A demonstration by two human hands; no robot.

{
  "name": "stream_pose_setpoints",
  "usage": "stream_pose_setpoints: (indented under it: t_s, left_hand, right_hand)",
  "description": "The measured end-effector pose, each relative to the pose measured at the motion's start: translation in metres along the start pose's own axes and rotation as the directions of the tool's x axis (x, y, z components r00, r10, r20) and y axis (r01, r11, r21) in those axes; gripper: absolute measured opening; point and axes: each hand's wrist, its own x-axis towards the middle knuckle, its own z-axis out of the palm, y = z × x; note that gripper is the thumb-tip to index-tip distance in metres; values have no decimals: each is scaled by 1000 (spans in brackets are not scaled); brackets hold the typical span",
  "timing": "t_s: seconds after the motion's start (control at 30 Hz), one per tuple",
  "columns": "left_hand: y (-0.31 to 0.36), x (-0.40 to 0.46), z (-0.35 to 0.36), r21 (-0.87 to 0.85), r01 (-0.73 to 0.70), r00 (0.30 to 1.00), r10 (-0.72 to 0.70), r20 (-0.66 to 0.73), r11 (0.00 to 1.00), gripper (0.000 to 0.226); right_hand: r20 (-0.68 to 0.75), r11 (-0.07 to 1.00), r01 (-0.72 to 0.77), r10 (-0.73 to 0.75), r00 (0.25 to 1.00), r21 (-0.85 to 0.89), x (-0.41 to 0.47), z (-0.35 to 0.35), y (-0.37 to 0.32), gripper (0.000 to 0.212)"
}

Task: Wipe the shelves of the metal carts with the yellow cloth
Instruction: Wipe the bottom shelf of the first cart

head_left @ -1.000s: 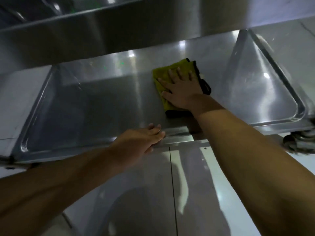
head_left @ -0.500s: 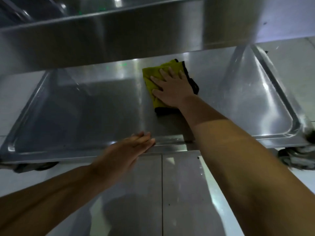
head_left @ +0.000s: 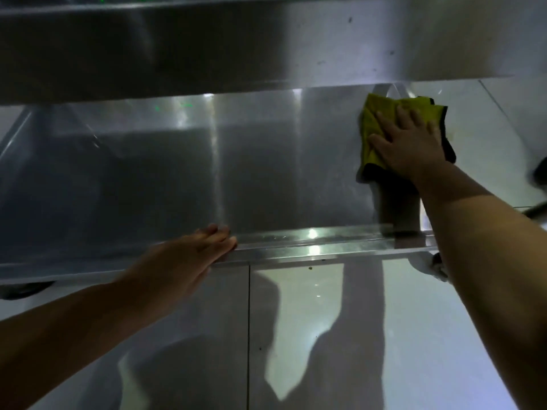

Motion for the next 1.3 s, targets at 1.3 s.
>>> stream_pose_setpoints:
  t_s: [1.3]
  left_hand:
    - [-6, -11, 8, -356, 139, 977, -69, 202, 924, 58]
  right_hand:
    - [46, 979, -161, 168, 985, -126, -144, 13, -5, 59]
